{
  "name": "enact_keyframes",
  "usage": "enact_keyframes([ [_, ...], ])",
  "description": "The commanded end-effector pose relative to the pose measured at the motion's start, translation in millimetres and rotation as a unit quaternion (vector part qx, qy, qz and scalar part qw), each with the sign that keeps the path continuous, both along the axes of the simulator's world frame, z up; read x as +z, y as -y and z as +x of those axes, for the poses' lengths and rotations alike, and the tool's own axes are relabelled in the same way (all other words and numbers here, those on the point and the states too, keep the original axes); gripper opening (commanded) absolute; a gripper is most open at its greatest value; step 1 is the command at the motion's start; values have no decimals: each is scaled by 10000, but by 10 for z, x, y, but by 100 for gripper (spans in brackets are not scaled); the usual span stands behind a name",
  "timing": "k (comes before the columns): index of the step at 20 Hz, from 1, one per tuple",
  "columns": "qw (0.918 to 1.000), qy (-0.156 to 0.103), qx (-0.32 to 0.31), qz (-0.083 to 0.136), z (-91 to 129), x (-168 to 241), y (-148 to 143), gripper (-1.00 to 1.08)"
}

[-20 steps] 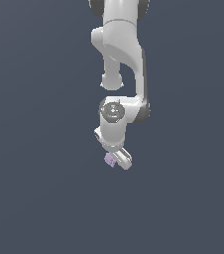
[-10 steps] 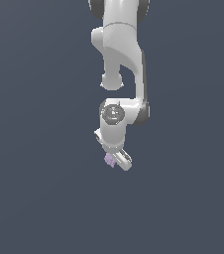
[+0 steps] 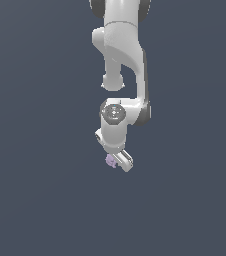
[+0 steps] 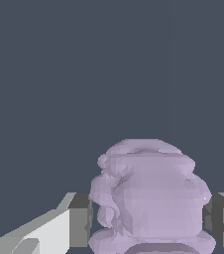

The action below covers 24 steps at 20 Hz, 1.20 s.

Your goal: Pick up the object and move it to a goal position.

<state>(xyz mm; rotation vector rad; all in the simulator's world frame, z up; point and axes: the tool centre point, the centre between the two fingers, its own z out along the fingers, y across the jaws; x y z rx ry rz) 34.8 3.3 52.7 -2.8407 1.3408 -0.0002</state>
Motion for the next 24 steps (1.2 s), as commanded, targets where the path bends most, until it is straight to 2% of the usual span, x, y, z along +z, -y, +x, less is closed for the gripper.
enact_keyframes([
  [1,10000,5,-1,0,-2,70,11,-100],
  [8,10000,4,-3,2,-32,492,80,-100],
  [18,10000,0,-8,2,-87,1520,251,-100],
  [24,10000,-1,-9,0,-97,1983,327,-100],
])
